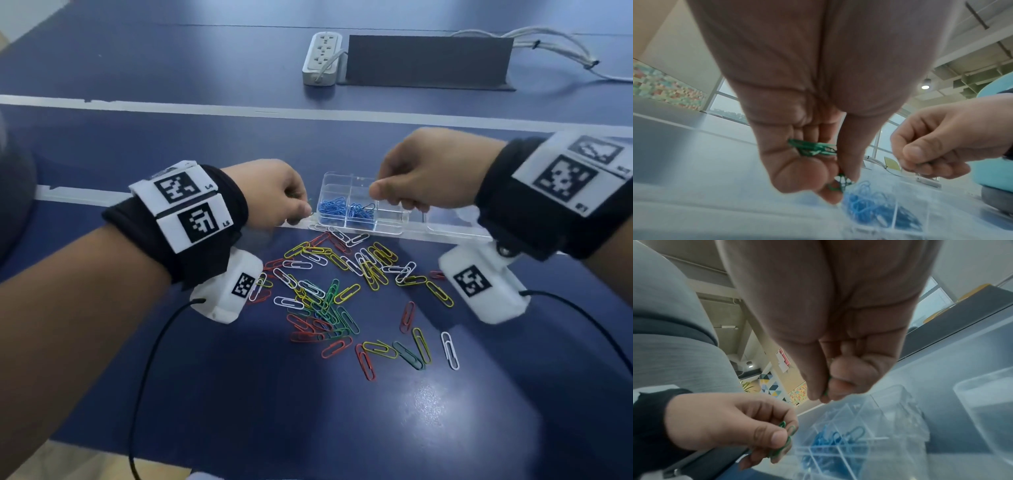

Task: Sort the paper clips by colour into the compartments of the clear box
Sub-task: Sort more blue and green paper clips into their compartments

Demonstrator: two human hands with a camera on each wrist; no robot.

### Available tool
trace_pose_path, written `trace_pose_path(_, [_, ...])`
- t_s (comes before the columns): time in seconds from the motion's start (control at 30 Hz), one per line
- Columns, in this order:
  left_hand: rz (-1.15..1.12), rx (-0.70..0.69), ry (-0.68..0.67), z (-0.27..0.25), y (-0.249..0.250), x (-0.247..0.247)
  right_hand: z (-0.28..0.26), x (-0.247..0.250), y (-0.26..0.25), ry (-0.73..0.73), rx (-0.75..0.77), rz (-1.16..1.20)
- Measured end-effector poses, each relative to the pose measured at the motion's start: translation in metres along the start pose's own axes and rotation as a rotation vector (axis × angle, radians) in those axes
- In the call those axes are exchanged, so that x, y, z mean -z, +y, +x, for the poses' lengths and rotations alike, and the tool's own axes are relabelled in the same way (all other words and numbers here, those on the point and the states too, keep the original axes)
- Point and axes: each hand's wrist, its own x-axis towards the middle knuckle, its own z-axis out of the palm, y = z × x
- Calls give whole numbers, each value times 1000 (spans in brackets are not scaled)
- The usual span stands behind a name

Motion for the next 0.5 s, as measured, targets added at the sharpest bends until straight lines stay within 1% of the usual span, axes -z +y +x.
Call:
trace_pose_path(0.07, [-27, -22, 24, 6, 6, 4, 11, 1, -2, 21, -29, 14])
trace_pose_path(0.2, [10, -48, 77, 21, 22, 10, 31, 2, -10, 39, -70, 55])
trace_pose_path(0.33, [7, -26, 73, 37, 32, 16, 38, 4, -19, 35, -62, 71])
trace_pose_path(0.5, [22, 6, 63, 43, 40, 15, 39, 8, -22, 63, -89, 50])
